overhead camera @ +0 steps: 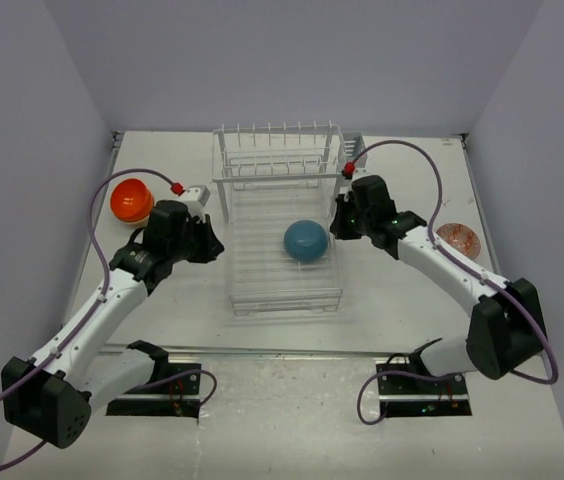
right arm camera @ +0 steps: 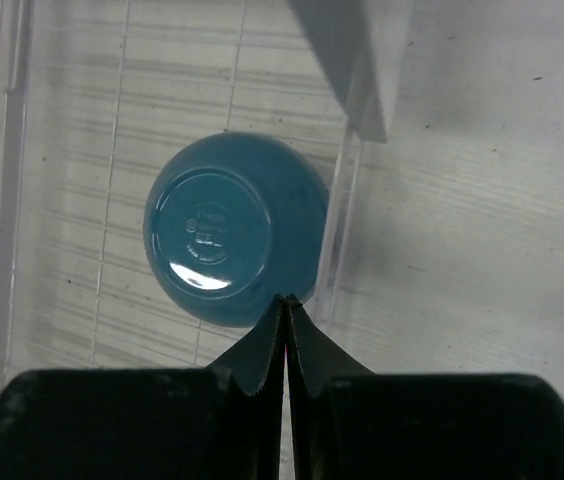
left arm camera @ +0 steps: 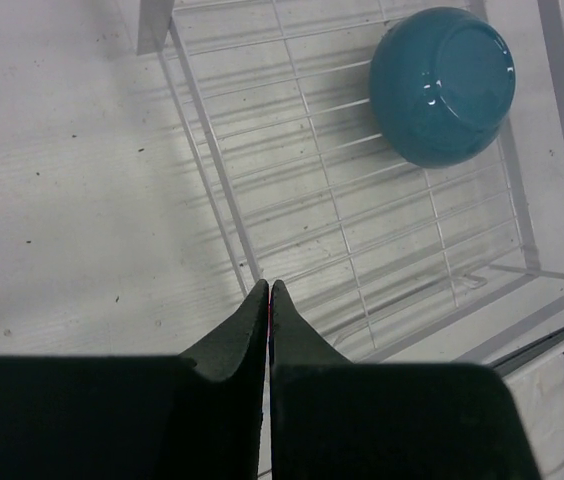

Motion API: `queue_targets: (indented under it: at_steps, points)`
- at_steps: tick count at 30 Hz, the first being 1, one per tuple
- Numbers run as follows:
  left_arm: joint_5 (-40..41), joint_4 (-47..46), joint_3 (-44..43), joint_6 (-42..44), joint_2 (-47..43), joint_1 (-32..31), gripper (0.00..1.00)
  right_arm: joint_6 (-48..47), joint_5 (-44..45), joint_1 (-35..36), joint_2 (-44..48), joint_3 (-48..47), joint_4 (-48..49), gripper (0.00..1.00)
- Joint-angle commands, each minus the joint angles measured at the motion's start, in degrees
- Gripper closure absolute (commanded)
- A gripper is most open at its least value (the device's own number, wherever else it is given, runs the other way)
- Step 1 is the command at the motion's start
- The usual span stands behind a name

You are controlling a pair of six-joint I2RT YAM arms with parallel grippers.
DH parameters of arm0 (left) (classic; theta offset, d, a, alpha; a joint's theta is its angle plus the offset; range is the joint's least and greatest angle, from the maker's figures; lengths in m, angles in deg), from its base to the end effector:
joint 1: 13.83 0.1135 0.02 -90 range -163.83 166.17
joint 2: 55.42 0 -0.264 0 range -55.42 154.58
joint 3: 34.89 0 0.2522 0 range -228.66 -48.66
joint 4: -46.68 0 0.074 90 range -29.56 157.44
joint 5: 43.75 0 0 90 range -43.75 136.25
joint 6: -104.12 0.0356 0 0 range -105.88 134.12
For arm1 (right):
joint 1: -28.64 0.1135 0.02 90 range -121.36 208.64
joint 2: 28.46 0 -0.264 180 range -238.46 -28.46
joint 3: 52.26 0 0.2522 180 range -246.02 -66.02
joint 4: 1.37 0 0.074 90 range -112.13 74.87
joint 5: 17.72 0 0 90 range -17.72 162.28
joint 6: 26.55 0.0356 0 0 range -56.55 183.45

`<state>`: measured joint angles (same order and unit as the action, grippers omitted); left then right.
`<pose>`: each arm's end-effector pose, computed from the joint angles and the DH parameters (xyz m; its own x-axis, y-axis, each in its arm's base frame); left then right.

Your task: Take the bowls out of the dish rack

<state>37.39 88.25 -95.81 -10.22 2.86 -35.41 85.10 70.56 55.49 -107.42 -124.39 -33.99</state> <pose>0.2008 -0.0853 0.2811 -0.7281 -0.1500 -0.6689 0.1918 0.8922 -0.4088 0.2712 0.1385 0.2730 -0.7011 0.0584 -0.7107 -0.2297 0.9250 0.3026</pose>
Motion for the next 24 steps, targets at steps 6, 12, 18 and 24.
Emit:
queue_targets:
  at_steps: [6,12,18,24]
  points:
    - [7.37,2.95,-1.79,-0.01,0.60,-0.21,0.71,-0.20,-1.71,5.14,-6.99,-6.14,5.05,1.00]
    - [7.54,2.60,-2.24,-1.06,2.19,-0.21,0.55,-0.29,-1.89,6.55,-12.35,-9.30,5.14,1.00]
    - [8.51,2.60,-2.59,-1.68,1.92,-0.21,0.49,0.59,-1.89,8.21,-16.05,-10.45,6.37,1.00]
    - [8.51,2.69,-3.64,-1.59,2.89,-0.21,0.46,1.90,-0.84,10.41,-16.84,-8.96,7.69,1.00]
